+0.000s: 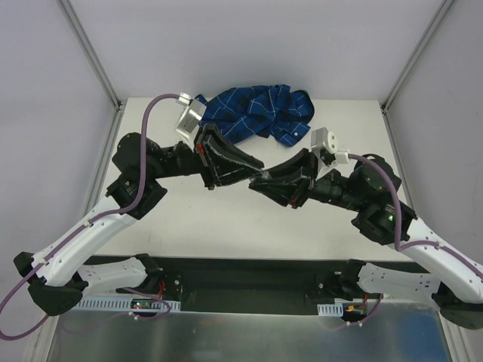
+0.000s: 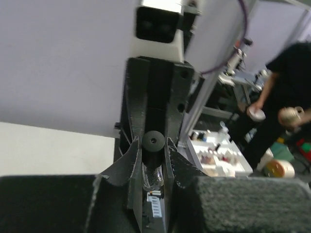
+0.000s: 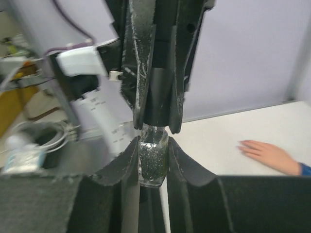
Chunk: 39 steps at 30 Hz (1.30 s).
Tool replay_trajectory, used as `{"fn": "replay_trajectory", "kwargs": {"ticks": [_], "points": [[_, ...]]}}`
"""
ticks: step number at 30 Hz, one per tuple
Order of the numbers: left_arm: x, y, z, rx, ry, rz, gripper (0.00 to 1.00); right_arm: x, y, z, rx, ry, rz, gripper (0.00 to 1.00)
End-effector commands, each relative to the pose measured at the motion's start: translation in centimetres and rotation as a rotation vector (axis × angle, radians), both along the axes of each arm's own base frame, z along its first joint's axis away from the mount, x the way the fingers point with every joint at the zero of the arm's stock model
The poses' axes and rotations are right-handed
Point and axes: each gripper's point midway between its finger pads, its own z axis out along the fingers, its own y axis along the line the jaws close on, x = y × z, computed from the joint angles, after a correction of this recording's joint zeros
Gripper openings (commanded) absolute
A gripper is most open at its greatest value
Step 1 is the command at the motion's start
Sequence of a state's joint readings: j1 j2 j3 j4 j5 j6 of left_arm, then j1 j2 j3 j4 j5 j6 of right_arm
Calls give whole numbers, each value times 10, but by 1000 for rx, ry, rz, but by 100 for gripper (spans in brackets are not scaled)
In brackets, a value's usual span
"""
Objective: Paint the nails
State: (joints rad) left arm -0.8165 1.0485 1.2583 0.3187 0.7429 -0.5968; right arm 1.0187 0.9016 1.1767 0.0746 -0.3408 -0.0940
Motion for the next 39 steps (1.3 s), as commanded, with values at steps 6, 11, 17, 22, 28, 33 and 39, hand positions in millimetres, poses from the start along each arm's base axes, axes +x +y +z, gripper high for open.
{"fn": "replay_trajectory", "kwargs": {"ticks": [6, 11, 17, 22, 28, 33, 39], "points": [[-47, 17, -24, 132, -54, -182, 0, -33, -31, 43, 206, -59, 90, 0], [-14, 16, -11, 160, 22, 8, 67, -3, -30, 31, 117, -69, -66, 0], [17, 39, 8, 152, 2, 265, 99, 44, -36, 9, 28, -29, -310, 0], [69, 58, 11, 202, 147, 582, 99, 77, -40, -4, -40, -28, -475, 0], [89, 44, 23, 200, 220, 610, 98, 101, -36, -4, -104, -42, -576, 0], [104, 31, 11, 236, 236, 626, 92, 104, -31, -3, -109, -47, -580, 0], [111, 15, 2, 266, 245, 591, 78, 104, -25, -6, -115, -45, -573, 0]]}}
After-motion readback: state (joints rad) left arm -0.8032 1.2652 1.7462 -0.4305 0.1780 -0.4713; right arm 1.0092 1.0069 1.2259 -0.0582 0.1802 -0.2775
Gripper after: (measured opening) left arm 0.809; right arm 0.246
